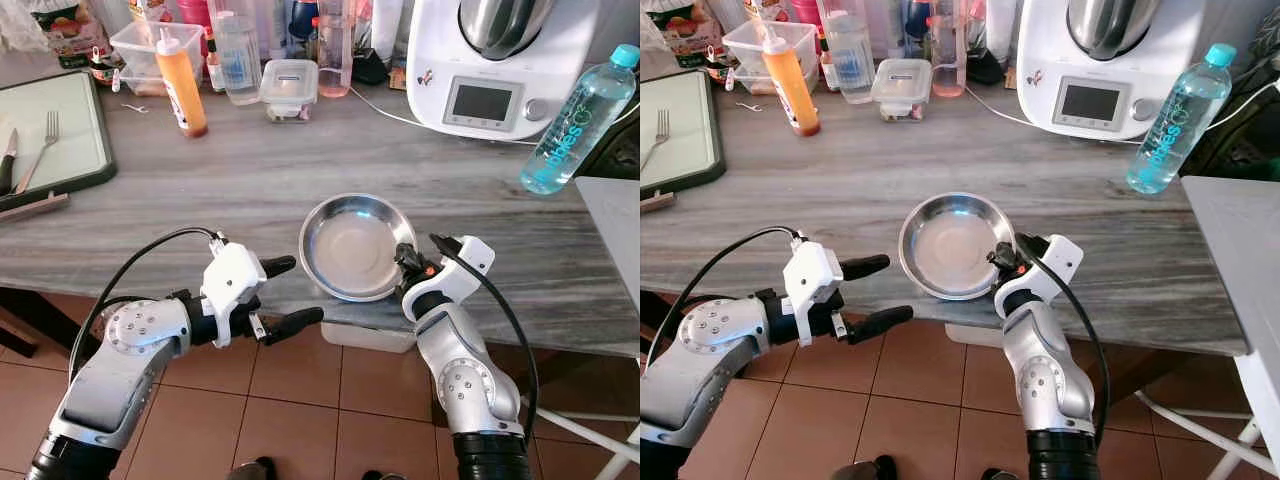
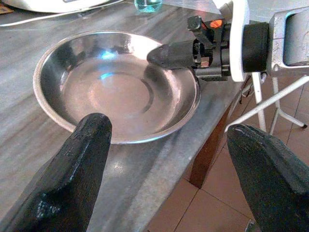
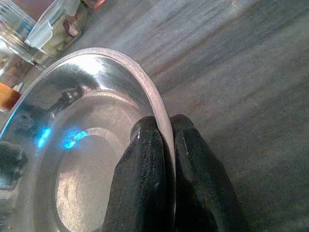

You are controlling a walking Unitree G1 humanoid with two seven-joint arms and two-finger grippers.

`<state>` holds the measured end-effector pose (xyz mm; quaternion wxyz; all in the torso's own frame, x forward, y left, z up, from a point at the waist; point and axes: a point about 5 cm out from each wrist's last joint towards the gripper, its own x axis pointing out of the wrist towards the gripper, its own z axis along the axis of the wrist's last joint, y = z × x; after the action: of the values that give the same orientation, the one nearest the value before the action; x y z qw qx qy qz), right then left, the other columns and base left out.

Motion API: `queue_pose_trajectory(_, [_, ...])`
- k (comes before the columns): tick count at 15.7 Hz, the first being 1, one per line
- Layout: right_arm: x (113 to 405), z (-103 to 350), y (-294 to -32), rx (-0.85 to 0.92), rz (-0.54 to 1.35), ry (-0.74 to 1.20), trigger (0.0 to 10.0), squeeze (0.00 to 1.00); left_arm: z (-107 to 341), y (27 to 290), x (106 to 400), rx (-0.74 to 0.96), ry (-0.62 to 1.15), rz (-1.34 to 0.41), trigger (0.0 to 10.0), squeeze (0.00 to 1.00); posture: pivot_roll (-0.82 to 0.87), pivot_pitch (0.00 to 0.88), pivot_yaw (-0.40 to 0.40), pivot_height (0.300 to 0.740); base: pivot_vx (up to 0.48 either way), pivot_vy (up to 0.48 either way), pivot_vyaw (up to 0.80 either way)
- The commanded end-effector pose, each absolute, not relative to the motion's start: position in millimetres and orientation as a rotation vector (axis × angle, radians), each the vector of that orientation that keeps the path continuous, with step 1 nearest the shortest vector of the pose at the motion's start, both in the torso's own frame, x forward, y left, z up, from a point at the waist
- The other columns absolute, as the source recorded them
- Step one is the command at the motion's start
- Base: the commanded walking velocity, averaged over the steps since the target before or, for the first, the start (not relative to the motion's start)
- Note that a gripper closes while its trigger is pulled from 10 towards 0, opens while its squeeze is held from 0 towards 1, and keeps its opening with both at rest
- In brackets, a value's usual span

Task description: Setting the table

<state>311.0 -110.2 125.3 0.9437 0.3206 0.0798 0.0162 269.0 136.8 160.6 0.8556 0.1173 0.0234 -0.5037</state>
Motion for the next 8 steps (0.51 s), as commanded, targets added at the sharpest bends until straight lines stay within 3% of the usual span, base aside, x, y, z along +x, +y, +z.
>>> queue_pose_trajectory(1, [300.5, 103.1, -91.1, 0.718, 0.014, 0.266, 10.0, 0.00, 159.8, 135.1, 266.4, 0.246, 0.056, -1.074, 10.0, 0.00, 0.17, 0.163, -0.010, 0.740, 0.000, 0.000, 0.00])
queue_pose_trajectory(2, [301.2, 103.4, -91.7, 0.730, 0.015, 0.261, 10.0, 0.81, 160.2, 134.2, 266.6, 0.245, 0.055, -1.076, 10.0, 0.00, 0.17, 0.162, -0.011, 0.740, 0.000, 0.000, 0.00])
queue_pose_trajectory(3, [301.6, 103.5, -92.1, 0.732, 0.016, 0.260, 10.0, 1.00, 160.3, 133.7, 266.6, 0.243, 0.055, -1.076, 10.0, 0.00, 0.17, 0.161, -0.011, 0.740, 0.000, 0.000, 0.00])
queue_pose_trajectory(8, [306.5, 105.1, -90.7, 0.743, 0.026, 0.256, 10.0, 1.00, 160.3, 131.5, 266.5, 0.242, 0.055, -1.080, 10.0, 0.00, 0.17, 0.159, -0.011, 0.740, 0.000, 0.000, 0.00])
